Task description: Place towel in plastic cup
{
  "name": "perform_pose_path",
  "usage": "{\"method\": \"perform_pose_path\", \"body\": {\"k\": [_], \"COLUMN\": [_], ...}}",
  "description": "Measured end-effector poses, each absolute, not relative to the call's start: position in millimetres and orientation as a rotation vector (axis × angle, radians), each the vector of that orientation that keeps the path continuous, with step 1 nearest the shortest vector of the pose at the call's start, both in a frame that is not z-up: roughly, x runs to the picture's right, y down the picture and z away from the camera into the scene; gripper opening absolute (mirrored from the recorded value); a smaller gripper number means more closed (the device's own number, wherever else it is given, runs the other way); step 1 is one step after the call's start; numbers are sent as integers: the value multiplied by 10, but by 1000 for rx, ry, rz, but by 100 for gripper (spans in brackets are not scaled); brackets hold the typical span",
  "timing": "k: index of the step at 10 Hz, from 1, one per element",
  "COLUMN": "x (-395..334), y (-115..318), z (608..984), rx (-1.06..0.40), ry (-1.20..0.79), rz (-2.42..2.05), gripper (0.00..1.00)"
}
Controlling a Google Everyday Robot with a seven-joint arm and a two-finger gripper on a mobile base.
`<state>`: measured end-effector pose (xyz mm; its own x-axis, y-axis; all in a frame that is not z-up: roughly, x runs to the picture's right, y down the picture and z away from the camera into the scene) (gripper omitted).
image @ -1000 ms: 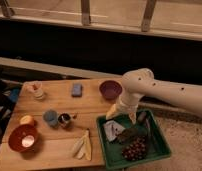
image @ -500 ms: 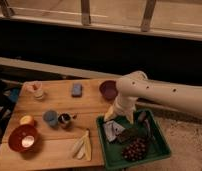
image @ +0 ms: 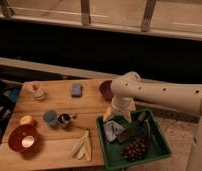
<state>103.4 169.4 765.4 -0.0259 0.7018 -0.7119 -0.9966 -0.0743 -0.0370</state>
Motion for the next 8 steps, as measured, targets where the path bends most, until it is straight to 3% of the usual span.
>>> {"method": "perform_pose_path", "body": {"k": [8], "x": [983], "y": [1897], "z": [7924], "rx": [-767], "ry": [556], "rz": [1521], "gripper": [80]}}
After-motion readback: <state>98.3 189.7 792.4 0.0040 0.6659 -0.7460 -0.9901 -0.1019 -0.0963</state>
